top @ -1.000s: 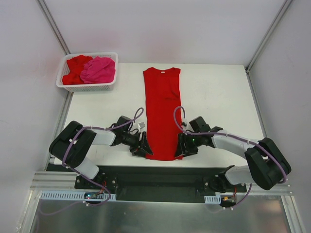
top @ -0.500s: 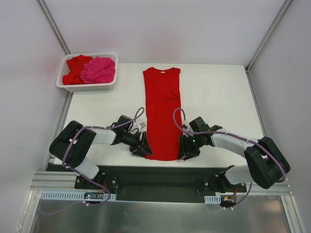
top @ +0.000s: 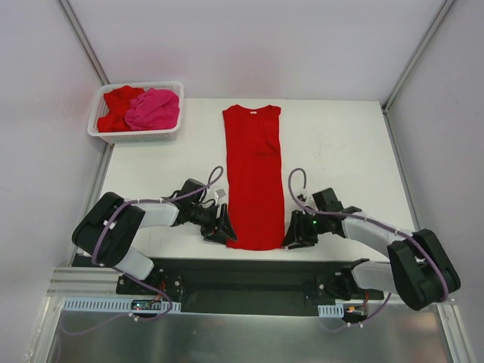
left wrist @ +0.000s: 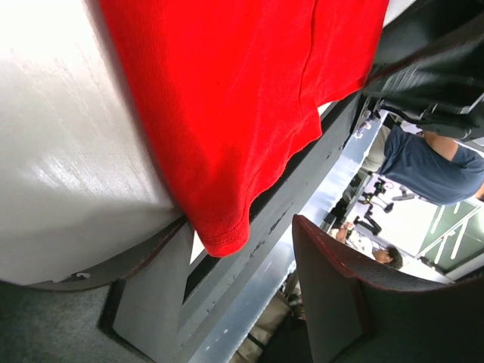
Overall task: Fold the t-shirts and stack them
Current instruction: Grab the bottom of the folded rectangular tshirt with both arms, then fold the folded rectangular tshirt in 1/3 of the way
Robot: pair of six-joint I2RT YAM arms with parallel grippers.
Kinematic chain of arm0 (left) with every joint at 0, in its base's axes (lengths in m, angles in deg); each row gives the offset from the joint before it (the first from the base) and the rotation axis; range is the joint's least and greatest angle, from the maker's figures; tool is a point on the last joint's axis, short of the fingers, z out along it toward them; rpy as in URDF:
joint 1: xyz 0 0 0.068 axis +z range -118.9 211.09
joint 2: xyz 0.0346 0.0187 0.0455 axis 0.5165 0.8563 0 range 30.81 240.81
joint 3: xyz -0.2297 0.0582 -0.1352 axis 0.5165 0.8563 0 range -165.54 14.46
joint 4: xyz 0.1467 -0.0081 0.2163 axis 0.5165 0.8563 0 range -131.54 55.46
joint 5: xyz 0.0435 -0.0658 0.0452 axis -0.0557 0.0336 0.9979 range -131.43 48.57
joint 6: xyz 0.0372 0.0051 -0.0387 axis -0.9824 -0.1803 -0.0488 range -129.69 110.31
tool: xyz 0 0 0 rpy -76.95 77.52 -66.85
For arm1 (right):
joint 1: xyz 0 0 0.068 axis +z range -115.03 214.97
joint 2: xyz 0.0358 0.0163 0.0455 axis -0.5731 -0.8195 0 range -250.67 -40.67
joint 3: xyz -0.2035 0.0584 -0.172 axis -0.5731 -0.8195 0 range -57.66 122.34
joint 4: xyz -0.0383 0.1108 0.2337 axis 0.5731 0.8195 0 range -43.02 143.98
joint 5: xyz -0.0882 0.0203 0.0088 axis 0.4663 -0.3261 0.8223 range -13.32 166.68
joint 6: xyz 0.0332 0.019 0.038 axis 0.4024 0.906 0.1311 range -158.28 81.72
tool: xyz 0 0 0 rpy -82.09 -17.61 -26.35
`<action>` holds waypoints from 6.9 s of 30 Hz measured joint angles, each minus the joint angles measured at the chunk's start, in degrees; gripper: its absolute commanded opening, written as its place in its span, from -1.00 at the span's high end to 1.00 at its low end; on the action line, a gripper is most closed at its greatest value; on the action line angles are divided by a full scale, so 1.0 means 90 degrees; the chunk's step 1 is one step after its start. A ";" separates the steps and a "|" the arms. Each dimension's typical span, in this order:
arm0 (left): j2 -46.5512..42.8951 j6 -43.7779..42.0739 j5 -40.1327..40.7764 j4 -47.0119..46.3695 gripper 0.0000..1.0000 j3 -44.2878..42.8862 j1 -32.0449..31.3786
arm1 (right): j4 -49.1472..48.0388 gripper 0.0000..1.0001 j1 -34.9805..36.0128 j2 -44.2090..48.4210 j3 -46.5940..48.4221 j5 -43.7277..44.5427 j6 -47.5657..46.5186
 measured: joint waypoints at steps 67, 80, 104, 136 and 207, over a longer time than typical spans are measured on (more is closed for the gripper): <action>-0.0117 -0.0287 0.0316 0.0126 0.47 0.0073 0.0002 | -0.4051 0.48 -0.1197 -0.1511 -0.1525 -0.2453 0.1511; -0.0114 -0.0313 0.0338 0.0124 1.00 0.0073 0.0002 | -0.3453 0.98 -0.1168 -0.1494 -0.1299 -0.2329 0.1144; -0.1287 -0.0211 0.0340 0.0816 1.00 0.0104 -0.0211 | -0.0811 0.98 0.0202 -0.0410 -0.0345 -0.1579 0.0384; -0.2028 -0.0491 0.0260 0.2849 1.00 -0.0138 -0.0435 | 0.1282 0.98 0.1044 0.0670 0.0100 -0.1030 0.0039; -0.0546 -0.1654 0.1620 0.5005 1.00 -0.3606 -0.1360 | 0.3274 0.98 0.1783 0.0333 0.3082 0.1358 -0.0763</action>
